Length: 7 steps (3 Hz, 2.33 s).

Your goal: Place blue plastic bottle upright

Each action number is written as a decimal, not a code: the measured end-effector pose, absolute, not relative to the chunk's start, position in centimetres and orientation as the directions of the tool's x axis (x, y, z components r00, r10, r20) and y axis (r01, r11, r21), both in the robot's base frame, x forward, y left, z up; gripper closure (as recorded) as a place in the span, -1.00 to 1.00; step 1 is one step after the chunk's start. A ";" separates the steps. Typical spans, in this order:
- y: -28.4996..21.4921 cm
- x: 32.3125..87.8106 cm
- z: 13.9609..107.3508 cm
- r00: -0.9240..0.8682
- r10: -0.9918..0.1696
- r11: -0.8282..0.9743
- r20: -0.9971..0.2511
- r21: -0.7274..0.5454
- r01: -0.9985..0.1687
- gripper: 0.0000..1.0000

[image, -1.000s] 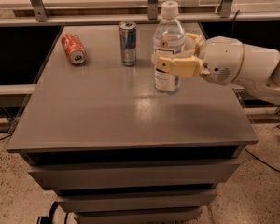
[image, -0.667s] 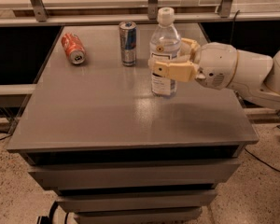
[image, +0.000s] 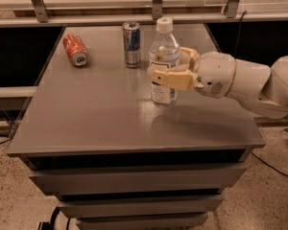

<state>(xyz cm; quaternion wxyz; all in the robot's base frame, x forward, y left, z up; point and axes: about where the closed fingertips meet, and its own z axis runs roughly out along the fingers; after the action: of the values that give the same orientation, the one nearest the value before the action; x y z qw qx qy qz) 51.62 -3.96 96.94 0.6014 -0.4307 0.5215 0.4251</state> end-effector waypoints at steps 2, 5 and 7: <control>-3.3 51.4 95.3 0.064 0.041 0.279 -0.997 -0.050 -0.959 0.16; -3.4 50.6 92.4 0.011 0.002 0.330 -1.000 -0.010 -0.944 -1.00; -4.3 50.6 91.5 0.000 -0.040 0.352 -0.999 -0.014 -0.936 -1.00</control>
Offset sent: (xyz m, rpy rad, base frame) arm -0.0037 0.0053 -0.0302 -0.0364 0.0572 -0.0373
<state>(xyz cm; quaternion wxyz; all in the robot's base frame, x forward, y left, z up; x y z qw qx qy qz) 50.57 -4.35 91.47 0.5731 -0.4139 0.5896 0.3906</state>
